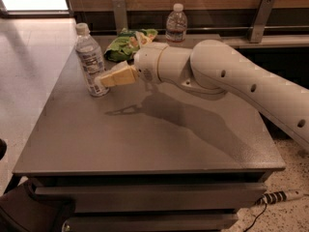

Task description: Knock blue plastic bottle over

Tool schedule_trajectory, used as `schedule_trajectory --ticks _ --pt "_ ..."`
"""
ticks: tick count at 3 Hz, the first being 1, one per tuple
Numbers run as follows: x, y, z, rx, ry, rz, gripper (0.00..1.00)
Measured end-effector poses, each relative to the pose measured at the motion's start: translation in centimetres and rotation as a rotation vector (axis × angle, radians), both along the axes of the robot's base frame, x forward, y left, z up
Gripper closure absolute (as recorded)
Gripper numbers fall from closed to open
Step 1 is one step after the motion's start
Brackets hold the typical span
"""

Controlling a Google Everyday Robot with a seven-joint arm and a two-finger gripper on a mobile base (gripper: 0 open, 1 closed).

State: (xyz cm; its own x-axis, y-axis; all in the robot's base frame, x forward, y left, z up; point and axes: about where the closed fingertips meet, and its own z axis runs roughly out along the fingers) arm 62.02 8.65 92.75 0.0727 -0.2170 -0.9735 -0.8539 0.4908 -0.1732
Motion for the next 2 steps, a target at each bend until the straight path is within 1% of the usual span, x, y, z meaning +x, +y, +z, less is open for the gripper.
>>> schedule_trajectory --ticks 1,2 --pt "0.1 1.5 -1.3 0.027 -0.038 0.050 0.00" --pt "0.6 3.1 -1.1 0.038 -0.050 0.081 0.00"
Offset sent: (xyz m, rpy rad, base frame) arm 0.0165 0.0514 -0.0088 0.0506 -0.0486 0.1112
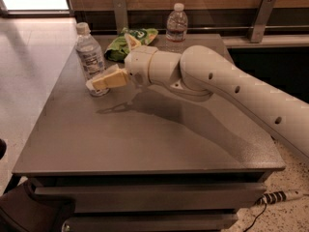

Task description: Knock blue plastic bottle over

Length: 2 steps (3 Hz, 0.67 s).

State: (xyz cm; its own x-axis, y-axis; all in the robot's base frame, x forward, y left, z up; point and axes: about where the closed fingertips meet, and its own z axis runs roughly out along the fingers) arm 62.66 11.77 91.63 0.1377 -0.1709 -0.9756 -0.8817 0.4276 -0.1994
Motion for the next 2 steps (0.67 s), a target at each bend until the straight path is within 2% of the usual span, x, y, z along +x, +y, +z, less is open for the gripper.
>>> schedule_trajectory --ticks 1,2 --pt "0.7 2.1 1.2 -0.008 0.007 0.030 0.00" --pt "1.1 4.3 1.3 -0.019 0.039 0.063 0.16"
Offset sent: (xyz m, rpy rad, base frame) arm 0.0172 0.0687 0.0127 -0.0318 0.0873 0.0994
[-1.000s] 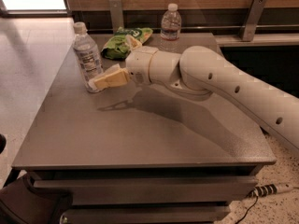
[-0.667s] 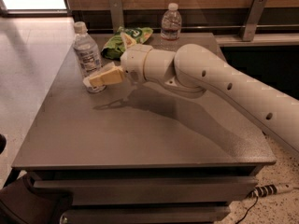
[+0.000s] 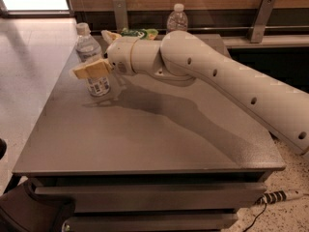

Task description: Knock blue plastic bottle over

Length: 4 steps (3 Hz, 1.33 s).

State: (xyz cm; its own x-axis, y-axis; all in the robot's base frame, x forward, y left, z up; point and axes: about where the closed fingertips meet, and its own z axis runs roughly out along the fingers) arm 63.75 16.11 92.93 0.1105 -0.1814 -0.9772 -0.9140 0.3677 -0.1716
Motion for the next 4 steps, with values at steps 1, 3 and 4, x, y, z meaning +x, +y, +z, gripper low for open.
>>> schedule_trajectory --ticks 1,3,4 --pt "-0.13 0.60 -0.06 -0.001 0.004 0.009 0.46" --pt "-0.33 1.06 -0.02 0.000 0.004 0.017 0.93" --pt "-0.41 1.23 0.00 0.000 0.004 0.020 1.00"
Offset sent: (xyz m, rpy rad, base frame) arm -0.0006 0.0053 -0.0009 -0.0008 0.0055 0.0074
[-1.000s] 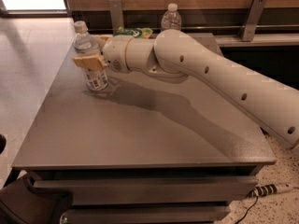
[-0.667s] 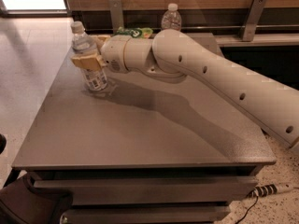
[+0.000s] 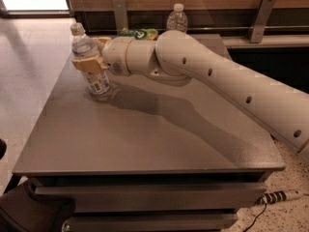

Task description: Knock blue plastic bottle over

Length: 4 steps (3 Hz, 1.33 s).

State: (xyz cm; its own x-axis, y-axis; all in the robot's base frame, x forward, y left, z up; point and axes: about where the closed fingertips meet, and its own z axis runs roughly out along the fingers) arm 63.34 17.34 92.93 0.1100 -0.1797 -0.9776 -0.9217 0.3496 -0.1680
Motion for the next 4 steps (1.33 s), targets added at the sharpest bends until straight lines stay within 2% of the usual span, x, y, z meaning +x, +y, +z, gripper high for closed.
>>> schedule_trajectory --ticks 1,2,3,4 --pt "0.0 0.0 0.0 0.000 0.000 0.000 1.00" --pt "-1.1 -0.6 0.1 -0.025 0.004 -0.013 1.00" --pt "-3.0 -2.6 0.1 -0.103 0.019 -0.051 1.00" --pt "-4.7 -5.1 1.3 -0.210 0.028 -0.086 1.00"
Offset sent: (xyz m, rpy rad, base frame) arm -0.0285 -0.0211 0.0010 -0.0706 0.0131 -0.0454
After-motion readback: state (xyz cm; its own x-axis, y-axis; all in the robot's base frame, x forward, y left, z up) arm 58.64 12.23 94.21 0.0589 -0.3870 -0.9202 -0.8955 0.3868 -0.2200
